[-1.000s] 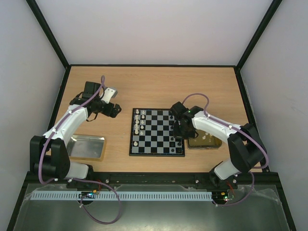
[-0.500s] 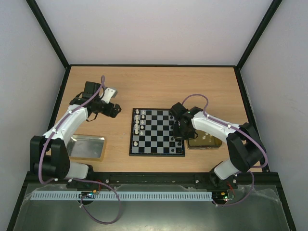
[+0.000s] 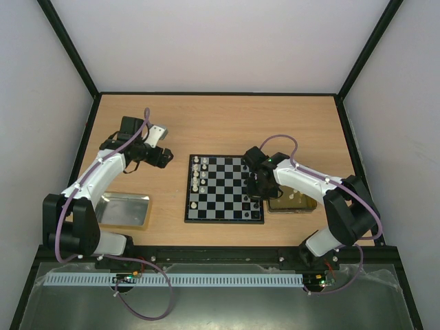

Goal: Set up the chess pieces on the board
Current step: Place the chess piece on the chessboard.

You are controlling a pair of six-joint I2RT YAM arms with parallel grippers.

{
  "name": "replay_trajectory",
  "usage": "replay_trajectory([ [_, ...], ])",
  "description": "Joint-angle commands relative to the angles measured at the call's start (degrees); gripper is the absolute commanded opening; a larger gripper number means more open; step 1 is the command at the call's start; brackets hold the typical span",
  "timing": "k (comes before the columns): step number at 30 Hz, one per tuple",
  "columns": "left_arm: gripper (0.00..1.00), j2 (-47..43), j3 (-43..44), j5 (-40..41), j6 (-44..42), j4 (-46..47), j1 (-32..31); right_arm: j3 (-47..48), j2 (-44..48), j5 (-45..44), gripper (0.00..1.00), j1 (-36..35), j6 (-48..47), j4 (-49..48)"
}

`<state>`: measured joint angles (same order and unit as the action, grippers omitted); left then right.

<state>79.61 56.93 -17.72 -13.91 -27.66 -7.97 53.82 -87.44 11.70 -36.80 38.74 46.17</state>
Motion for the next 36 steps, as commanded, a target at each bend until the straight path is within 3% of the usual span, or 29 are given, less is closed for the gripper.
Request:
replay_trajectory([
  [1, 0.87, 0.23, -0.3, 0.16, -0.41, 0.3, -0.03, 0.06, -0.36, -0.44, 0.11, -0.38, -0.44, 0.72],
  [36, 0.87, 0.01, -0.59, -0.02, -0.5, 0.24, -0.03, 3.17, 0.91, -0.1, 0.14, -0.38, -0.17, 2.86],
])
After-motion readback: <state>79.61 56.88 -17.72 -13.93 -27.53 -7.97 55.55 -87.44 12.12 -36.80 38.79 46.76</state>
